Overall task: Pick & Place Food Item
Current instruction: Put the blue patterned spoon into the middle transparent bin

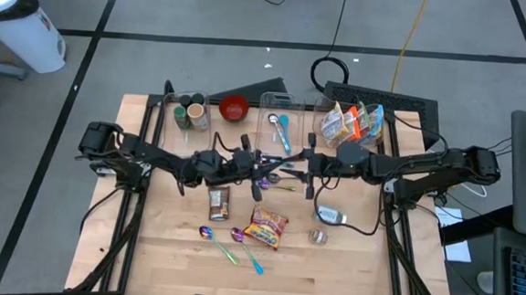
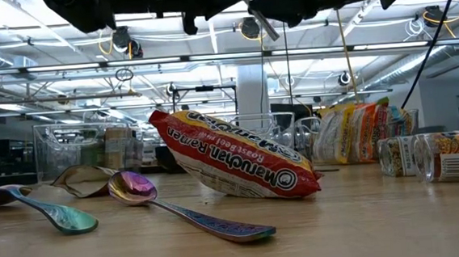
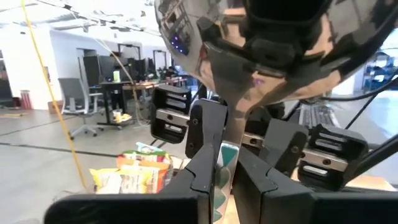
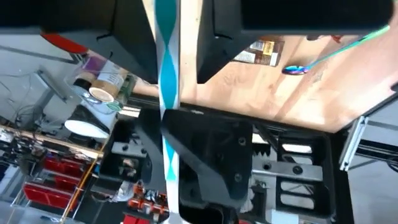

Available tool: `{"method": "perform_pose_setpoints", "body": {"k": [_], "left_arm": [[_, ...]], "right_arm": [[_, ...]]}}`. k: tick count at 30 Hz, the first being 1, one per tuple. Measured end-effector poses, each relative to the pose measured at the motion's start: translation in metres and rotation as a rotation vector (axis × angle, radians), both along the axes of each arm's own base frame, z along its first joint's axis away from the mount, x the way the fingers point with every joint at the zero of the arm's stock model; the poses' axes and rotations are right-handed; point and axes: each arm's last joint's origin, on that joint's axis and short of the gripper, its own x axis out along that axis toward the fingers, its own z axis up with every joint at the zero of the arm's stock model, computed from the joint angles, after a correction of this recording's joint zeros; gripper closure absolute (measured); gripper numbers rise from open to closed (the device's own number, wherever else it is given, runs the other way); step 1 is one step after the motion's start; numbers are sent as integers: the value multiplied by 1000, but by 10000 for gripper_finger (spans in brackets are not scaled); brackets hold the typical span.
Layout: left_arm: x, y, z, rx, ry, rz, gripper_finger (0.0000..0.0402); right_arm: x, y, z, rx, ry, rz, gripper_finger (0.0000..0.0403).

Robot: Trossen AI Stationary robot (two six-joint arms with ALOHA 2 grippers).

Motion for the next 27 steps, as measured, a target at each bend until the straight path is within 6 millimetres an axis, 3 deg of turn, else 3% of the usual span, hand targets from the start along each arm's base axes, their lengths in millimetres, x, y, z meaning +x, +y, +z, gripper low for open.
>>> {"method": "perform_pose_setpoints", "body": {"k": [6,11,21,27], "left_arm": [[5,5,16,1,100,48,371],[17,22,36,-131,187,150,371],[15,93,70,-461,306,406,371],[5,134,80,-653,215,459,371]], "right_arm": [[-5,-4,-2,-46,56,-146,242],[-18,-8,5,-109,90,-272,195],[-55,-8,8,-60,251,-349,141],[-74,-4,-19,13,224,-278,145]]}}
